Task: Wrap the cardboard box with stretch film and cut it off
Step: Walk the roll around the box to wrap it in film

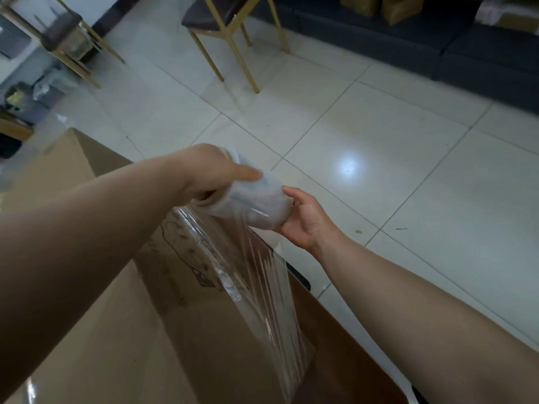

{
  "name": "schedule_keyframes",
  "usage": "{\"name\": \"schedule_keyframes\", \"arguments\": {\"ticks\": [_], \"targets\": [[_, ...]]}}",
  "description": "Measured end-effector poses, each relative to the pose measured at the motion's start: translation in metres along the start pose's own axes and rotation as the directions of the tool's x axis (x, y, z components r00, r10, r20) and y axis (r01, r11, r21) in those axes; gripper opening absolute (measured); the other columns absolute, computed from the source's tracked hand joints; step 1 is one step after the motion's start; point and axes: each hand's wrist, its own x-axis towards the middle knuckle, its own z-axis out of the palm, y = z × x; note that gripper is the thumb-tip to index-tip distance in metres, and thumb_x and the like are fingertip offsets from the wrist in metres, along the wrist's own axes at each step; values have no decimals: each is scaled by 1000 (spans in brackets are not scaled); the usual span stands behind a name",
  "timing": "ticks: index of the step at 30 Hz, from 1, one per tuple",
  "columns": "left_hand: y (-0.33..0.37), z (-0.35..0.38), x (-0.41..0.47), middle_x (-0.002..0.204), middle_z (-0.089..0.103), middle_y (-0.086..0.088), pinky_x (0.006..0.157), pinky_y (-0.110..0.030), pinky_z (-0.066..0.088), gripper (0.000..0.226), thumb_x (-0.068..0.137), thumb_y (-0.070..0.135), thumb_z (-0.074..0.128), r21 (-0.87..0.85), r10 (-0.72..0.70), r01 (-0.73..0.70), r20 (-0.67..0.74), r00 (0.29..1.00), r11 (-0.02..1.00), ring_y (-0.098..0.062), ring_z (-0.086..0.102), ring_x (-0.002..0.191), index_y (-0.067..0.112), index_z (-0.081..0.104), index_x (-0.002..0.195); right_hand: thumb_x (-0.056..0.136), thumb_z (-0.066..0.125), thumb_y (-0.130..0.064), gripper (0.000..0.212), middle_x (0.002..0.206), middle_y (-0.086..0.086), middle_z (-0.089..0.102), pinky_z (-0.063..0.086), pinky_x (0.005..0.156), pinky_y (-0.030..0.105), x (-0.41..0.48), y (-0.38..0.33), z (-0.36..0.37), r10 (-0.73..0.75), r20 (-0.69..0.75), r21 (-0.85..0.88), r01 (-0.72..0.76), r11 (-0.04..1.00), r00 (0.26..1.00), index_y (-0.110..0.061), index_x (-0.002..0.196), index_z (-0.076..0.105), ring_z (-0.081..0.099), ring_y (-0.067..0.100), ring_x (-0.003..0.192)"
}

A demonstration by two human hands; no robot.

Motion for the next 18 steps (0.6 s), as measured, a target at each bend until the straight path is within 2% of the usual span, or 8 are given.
{"name": "schedule_keyframes", "arguments": {"ticks": [2,3,6,8,10,12,15,18], "targets": [[-5,0,11,74,57,-28,79,-41,49,48,88,39,63,-48,-23,21,-47,999,999,-49,59,88,-7,62,101,96,44,-19,21,98,16,67,44,95,57,4,2,3,16,15,0,-16,1000,1000,-7,101,61,62,34,92],[-7,0,16,90,59,-37,84,-43,48,51,89,36,63,-51,-29,25,-72,997,998,-52,57,95,-13,58,103,96,42,-19,22,96,15,66,45,92,55,6,1,6,26,15,-17,-26,1000,1000,-7,97,61,61,34,90],[-15,-3,27,116,60,-30,86,-39,46,51,81,32,71,-39,-84,79,-139,987,996,-40,59,97,-8,60,111,94,39,-22,28,100,15,64,48,82,46,21,-4,18,72,6,-75,-72,995,997,-7,101,61,60,32,88],[-19,-13,30,101,66,-19,76,-34,46,41,75,30,77,7,-100,102,-140,985,995,-32,62,91,6,69,107,94,42,-27,29,108,17,62,47,88,46,33,-8,26,105,-8,-132,-105,986,994,-8,105,61,59,34,95],[-21,-24,28,78,65,-9,62,-26,42,18,71,24,79,86,-82,94,-135,987,992,-24,60,72,13,71,83,96,44,-35,31,117,17,61,42,102,50,46,-12,33,148,-4,-193,-146,970,989,-11,106,62,57,34,107],[-20,-29,28,65,56,-4,54,-24,40,14,69,17,81,155,-63,83,-130,989,984,-21,56,63,15,67,68,100,43,-41,37,128,17,62,42,106,51,56,-16,37,186,3,-227,-180,957,983,-13,115,61,57,35,118],[-19,-31,32,72,61,-3,59,-27,45,18,68,17,81,176,-96,117,-123,988,977,-19,59,67,15,73,84,101,43,-37,38,124,16,60,50,93,49,66,-23,45,242,17,-252,-230,940,970,-11,126,57,57,34,112],[-20,-38,40,83,64,-3,66,-29,49,31,72,36,80,10,-247,251,-146,958,968,-18,60,73,15,71,93,99,43,-30,32,108,15,61,52,80,44,67,-22,55,301,35,-270,-281,921,953,-9,119,59,60,29,94]]}}
